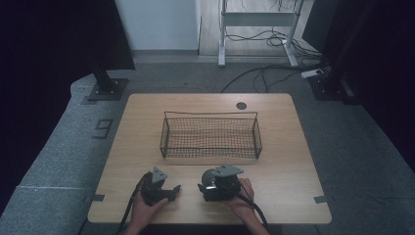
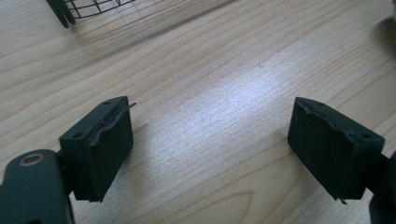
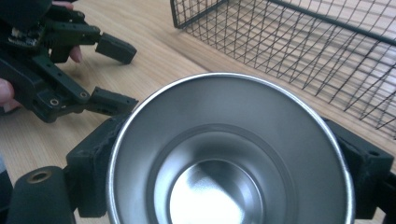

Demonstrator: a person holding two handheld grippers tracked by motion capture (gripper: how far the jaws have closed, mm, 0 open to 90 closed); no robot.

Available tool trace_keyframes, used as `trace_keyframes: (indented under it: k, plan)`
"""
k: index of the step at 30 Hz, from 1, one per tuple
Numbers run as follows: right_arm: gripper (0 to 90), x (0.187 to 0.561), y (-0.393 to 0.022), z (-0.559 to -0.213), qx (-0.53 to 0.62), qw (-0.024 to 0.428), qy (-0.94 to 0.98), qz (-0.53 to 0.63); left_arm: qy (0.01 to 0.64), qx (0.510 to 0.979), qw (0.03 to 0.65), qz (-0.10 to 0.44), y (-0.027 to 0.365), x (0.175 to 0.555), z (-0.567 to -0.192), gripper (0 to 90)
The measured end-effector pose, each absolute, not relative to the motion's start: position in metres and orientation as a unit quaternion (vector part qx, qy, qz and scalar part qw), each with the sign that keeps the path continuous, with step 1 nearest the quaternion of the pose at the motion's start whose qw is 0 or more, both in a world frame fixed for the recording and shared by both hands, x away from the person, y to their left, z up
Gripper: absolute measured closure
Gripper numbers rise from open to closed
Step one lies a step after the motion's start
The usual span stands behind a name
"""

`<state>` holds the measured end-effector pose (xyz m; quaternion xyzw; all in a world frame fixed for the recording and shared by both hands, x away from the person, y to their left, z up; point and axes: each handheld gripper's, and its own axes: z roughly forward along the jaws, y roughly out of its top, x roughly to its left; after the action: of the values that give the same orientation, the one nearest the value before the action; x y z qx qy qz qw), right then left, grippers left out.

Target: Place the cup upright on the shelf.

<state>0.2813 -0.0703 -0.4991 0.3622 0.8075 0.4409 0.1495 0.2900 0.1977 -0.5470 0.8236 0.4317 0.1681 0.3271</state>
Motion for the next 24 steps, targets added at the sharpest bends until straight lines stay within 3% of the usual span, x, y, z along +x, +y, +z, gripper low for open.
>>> trace_keyframes:
  k: [24]
  plan:
    - [13.1, 0.278, -0.088, -0.468, 0.359, 0.168, 0.785, 0.476, 0.432, 0.823, 0.328, 0.168, 0.198, 0.290, -0.547, 14.1]
